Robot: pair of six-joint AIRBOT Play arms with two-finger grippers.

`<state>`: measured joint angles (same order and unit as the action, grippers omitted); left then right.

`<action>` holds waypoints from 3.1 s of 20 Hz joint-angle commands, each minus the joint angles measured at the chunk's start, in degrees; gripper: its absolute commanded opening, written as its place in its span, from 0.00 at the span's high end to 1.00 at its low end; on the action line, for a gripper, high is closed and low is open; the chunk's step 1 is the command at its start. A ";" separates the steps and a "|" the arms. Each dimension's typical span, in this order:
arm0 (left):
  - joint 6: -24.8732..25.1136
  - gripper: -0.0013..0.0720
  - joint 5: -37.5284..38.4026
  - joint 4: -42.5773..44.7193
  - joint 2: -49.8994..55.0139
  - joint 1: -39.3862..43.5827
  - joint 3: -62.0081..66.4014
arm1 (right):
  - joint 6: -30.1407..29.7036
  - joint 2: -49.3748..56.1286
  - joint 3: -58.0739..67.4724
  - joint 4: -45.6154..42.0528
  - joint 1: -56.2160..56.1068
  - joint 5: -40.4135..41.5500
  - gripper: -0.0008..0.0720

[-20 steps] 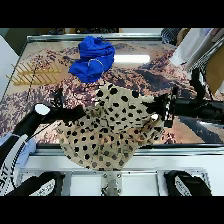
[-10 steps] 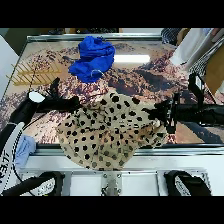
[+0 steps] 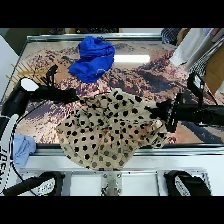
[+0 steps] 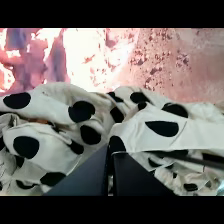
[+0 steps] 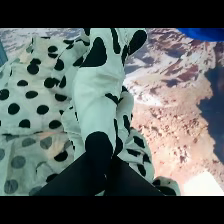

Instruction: Fold the clothes and pants, and hang the long-sleeved shirts on hangers.

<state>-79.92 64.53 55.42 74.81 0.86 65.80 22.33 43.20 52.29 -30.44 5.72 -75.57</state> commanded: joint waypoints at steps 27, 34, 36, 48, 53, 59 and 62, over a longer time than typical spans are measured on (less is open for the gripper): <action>-0.46 0.97 2.25 3.45 3.93 0.13 1.81 | 0.02 -3.89 0.04 8.26 -0.09 0.07 0.98; -0.46 0.97 3.21 3.32 3.93 -2.34 1.79 | 2.62 -3.91 0.04 -0.92 -0.09 -1.88 0.98; -0.44 0.97 3.19 3.30 3.93 -1.77 1.81 | 2.62 -3.91 0.04 -0.92 -0.09 -1.86 0.98; -0.50 0.97 3.15 2.95 -12.33 -0.37 1.79 | 4.11 -3.87 0.04 -6.43 -0.11 1.05 0.98; -1.62 0.97 2.89 3.10 -23.39 5.70 1.79 | 4.22 -3.76 0.04 -0.15 -0.11 1.46 0.98; -6.99 0.97 0.39 3.61 -33.70 12.79 1.79 | 7.98 -3.78 0.04 1.44 -0.13 3.87 0.98; -9.88 0.97 -1.53 3.58 -37.64 14.58 1.79 | 8.15 -3.78 0.04 3.93 -0.15 6.32 0.98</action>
<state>-86.67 64.95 58.96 41.01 13.39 67.57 29.56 39.42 52.29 -28.93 5.61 -71.57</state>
